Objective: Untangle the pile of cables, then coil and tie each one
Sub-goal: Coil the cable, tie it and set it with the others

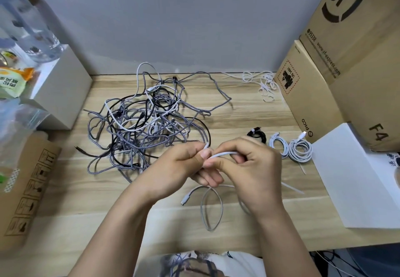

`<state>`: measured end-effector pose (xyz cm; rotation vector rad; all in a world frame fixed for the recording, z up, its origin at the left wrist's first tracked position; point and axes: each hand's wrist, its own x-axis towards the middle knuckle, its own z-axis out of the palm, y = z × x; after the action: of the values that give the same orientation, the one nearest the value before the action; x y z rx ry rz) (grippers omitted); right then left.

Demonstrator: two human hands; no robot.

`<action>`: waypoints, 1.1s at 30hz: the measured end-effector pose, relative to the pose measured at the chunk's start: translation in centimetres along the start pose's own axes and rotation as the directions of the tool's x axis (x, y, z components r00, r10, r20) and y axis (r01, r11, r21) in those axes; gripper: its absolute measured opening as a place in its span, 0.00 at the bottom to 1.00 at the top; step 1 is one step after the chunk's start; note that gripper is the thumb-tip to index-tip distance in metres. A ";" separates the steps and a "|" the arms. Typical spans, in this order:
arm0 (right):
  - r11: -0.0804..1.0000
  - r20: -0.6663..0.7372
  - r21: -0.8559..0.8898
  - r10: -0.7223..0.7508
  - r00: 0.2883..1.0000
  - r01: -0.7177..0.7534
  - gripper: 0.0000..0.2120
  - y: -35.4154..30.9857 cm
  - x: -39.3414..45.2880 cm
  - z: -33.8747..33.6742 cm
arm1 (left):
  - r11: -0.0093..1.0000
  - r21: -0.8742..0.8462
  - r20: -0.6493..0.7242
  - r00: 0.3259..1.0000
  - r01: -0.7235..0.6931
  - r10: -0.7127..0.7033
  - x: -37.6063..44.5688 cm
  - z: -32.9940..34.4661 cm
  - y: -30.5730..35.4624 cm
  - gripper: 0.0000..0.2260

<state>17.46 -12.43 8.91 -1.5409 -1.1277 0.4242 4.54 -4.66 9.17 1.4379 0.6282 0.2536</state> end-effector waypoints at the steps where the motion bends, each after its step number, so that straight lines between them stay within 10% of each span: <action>1: 0.999 -0.045 0.014 -0.034 0.998 0.035 0.12 -0.1 0.0 -0.1 | 1.000 0.016 0.004 1.000 -0.012 0.012 0.0 0.1 0.1 0.17; 10: 0.957 -0.260 0.288 0.046 0.965 0.032 0.06 -0.1 0.1 -1.6 | 0.963 0.083 0.135 0.961 -0.255 0.242 -1.3 1.6 1.5 0.10; 18: 0.963 0.411 0.073 0.206 0.888 -0.258 0.09 0.2 -0.6 1.5 | 0.718 -0.564 -0.145 0.905 -0.408 0.400 -0.2 1.8 2.7 0.11; 25: 0.957 0.463 -0.288 0.119 0.878 0.022 0.10 -0.2 -1.4 1.3 | 0.865 -0.334 -0.305 0.912 -0.374 0.276 0.5 1.5 1.0 0.15; 33: 0.972 0.384 -0.231 0.057 0.921 0.036 0.10 -0.9 -1.5 0.6 | 0.959 0.036 -0.302 0.911 -0.282 0.280 0.6 1.2 -0.1 0.14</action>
<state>15.91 -13.41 9.06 -1.7138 -1.5216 0.6448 5.66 -5.42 8.98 1.4927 0.6653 0.7160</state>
